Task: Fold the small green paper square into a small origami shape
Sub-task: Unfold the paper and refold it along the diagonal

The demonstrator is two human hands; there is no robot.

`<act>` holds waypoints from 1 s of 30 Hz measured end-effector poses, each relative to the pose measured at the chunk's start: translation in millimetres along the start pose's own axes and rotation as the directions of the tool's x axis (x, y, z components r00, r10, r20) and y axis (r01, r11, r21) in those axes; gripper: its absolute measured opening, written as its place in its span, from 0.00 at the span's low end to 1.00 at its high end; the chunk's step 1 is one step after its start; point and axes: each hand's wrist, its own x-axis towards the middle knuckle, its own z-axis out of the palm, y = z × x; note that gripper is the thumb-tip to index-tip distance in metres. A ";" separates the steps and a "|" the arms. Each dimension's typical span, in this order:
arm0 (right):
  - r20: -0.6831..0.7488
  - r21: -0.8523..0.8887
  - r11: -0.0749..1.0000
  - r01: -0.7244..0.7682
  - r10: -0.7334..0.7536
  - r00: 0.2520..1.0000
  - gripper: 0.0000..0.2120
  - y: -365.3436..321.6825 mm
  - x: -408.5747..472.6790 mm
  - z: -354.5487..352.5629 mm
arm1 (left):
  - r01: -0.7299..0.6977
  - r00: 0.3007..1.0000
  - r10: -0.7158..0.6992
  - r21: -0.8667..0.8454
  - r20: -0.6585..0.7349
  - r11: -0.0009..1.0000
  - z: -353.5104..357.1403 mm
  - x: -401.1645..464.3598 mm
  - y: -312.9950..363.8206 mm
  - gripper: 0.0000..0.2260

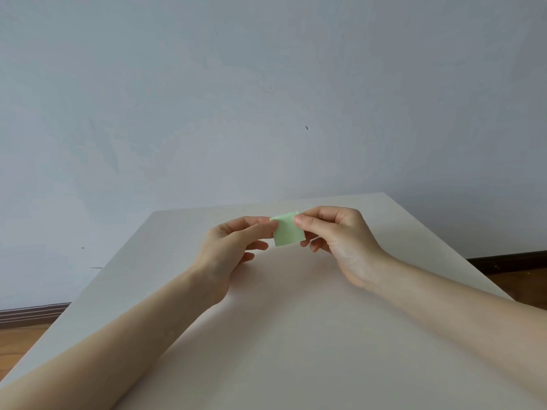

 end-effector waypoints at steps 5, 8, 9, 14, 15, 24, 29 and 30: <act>-0.024 -0.034 0.999 0.040 -0.041 0.999 0.06 0.0 -0.4 0.3 | -0.023 0.999 0.021 0.053 0.028 0.998 0.0 0.8 -0.7 0.10; -0.035 -0.051 0.997 0.064 -0.066 0.997 0.07 0.6 -0.2 0.5 | -0.039 0.999 0.038 0.072 0.019 0.997 0.5 0.3 -0.1 0.10; -0.038 -0.058 0.996 0.069 -0.071 0.997 0.07 0.8 -0.1 0.4 | -0.043 0.999 0.042 0.068 0.011 0.997 0.4 0.3 0.4 0.09; -0.013 -0.092 0.992 0.090 -0.091 0.996 0.06 0.8 -1.3 0.4 | -0.144 0.988 0.148 0.081 -0.042 0.986 -0.4 0.0 0.7 0.03; -0.005 -0.104 0.990 0.094 -0.095 0.995 0.06 0.6 -1.9 1.0 | -0.169 0.984 0.174 0.096 -0.044 0.981 -0.2 0.0 0.0 0.03; -0.011 -0.122 0.986 0.114 -0.116 0.993 0.04 0.5 -3.1 3.0 | -0.240 0.965 0.255 0.186 -0.062 0.953 1.7 -0.3 -2.1 0.03; 0.002 -0.145 0.975 0.171 -0.173 0.985 0.08 -0.4 -4.1 4.6 | -0.306 0.937 0.342 0.300 -0.074 0.903 4.6 -2.4 -1.8 0.05; 0.005 -0.155 0.970 0.187 -0.188 0.982 0.08 -0.5 -4.6 4.9 | -0.335 0.923 0.378 0.337 -0.071 0.880 4.5 -2.9 -1.9 0.05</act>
